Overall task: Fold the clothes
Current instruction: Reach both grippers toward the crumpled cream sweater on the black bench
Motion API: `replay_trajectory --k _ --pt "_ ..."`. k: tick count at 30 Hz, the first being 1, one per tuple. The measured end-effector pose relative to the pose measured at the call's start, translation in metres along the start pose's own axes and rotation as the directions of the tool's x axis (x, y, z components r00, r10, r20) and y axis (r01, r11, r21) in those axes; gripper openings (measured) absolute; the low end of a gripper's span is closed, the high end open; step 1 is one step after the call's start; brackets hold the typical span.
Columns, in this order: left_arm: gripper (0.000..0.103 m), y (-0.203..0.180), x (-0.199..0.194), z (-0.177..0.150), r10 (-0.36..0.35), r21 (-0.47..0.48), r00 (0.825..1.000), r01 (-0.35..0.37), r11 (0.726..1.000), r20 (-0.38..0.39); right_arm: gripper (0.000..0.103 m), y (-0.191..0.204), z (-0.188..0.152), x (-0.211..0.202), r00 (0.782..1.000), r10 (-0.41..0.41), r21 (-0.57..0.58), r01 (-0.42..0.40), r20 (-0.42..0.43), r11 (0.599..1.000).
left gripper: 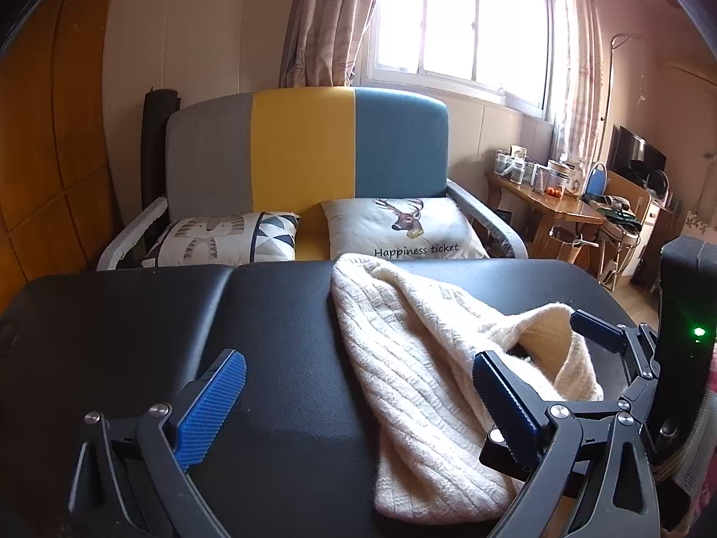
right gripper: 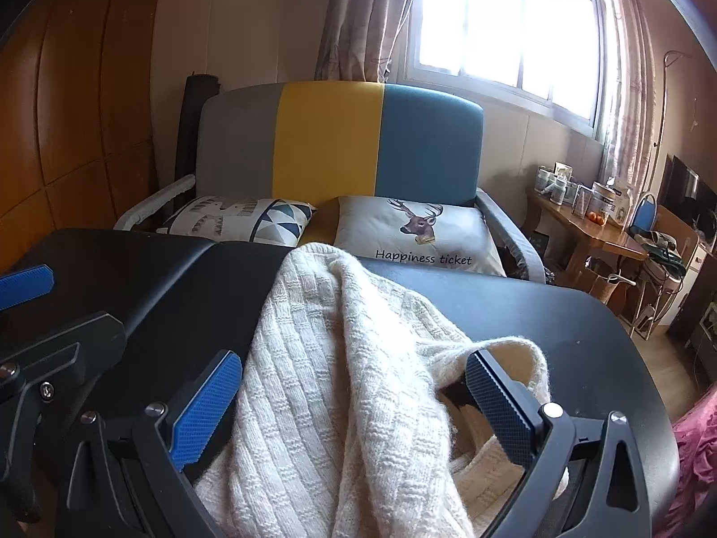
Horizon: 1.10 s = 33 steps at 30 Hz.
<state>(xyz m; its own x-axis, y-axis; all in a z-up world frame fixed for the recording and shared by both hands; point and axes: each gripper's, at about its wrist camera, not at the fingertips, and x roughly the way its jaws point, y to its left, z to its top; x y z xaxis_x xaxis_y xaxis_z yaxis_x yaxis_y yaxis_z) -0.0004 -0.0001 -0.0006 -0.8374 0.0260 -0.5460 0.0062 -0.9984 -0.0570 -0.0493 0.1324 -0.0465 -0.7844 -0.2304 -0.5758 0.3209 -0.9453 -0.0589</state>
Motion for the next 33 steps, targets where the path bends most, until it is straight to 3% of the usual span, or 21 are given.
replay_trajectory --k 15,18,21,24,26,28,30,33 --pt "0.102 0.003 0.028 -0.012 0.029 0.006 0.992 -0.029 1.000 -0.124 0.103 -0.019 -0.023 0.015 0.996 0.058 0.074 -0.053 -0.071 0.996" --pt "0.103 0.003 0.035 -0.019 0.018 0.025 0.989 -0.014 1.000 -0.146 0.103 -0.039 -0.035 0.008 0.985 0.163 0.166 -0.151 -0.063 0.975" --pt "0.103 0.009 0.045 -0.034 -0.082 -0.007 0.977 0.082 0.997 -0.197 0.103 -0.077 -0.048 -0.009 0.950 0.314 0.329 -0.299 0.009 0.896" --pt "0.103 0.018 0.053 -0.054 -0.185 -0.070 0.950 0.173 0.982 -0.251 0.100 -0.124 -0.064 -0.022 0.880 0.467 0.512 -0.440 0.082 0.738" --pt "0.103 0.024 0.058 -0.068 -0.254 -0.115 0.925 0.230 0.966 -0.283 0.098 -0.151 -0.081 -0.032 0.857 0.503 0.587 -0.466 0.113 0.662" --pt "0.102 0.030 0.064 -0.081 -0.322 -0.161 0.894 0.284 0.945 -0.311 0.098 -0.166 -0.096 -0.039 0.851 0.514 0.620 -0.462 0.109 0.634" --pt "0.102 0.036 0.067 -0.095 -0.411 -0.234 0.846 0.347 0.908 -0.340 0.098 -0.176 -0.109 -0.043 0.839 0.536 0.648 -0.462 0.098 0.606" --pt "0.103 0.046 0.071 -0.109 -0.472 -0.322 0.798 0.365 0.874 -0.374 0.098 -0.184 -0.123 -0.038 0.836 0.543 0.696 -0.438 0.082 0.569"
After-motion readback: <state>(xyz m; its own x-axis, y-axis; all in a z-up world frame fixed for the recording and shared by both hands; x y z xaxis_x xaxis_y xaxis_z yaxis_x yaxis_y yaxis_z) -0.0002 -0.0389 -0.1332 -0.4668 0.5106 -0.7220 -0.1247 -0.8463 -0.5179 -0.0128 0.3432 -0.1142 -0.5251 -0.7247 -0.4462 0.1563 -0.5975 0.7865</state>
